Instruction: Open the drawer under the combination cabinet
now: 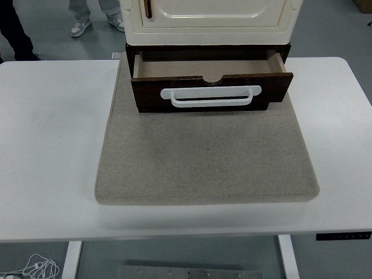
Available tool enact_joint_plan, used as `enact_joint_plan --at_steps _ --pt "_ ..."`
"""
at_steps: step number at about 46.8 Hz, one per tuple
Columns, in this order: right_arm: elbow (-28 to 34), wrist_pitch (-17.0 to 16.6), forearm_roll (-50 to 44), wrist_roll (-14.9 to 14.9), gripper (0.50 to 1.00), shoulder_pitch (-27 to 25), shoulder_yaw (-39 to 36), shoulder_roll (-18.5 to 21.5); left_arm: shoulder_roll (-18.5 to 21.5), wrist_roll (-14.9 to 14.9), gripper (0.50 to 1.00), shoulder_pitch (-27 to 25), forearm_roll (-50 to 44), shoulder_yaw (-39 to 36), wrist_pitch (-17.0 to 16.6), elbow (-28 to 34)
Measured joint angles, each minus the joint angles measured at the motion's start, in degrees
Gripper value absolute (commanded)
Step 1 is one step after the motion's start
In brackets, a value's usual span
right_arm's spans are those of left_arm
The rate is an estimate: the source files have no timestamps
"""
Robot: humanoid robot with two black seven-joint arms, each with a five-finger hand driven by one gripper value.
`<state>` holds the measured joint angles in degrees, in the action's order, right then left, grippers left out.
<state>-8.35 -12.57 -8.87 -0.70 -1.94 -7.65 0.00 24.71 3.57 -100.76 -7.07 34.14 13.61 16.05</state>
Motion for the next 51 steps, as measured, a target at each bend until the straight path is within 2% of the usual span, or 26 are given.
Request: enact_joint_plan --at_steps 9,14,27,42,51 --pt "0.00 0.00 0.00 -0.01 0.926 0.00 0.00 0.00 -0.06 0.24 1.000 5.46 -3.39 0.12 -5.41 -1.33" --pt "-0.08 -0.02 0.00 0.01 0.926 -0.02 0.14 0.00 -0.04 1.00 1.000 8.48 -6.68 0.14 -7.16 -1.38" --pt "-0.10 -0.09 0.00 -0.01 0.926 -0.08 0.09 0.00 -0.54 1.96 1.000 17.75 -9.41 1.55 -7.74 -3.40" --pt "-0.09 -0.09 0.00 0.14 0.926 -0.08 0.17 0.00 -2.28 3.34 1.000 27.03 -9.98 10.01 -8.18 -4.18" --pt "-0.09 -0.09 -0.01 0.08 0.926 -0.41 0.18 0.00 -5.04 3.33 1.000 31.17 -10.04 16.64 -8.04 -3.81"
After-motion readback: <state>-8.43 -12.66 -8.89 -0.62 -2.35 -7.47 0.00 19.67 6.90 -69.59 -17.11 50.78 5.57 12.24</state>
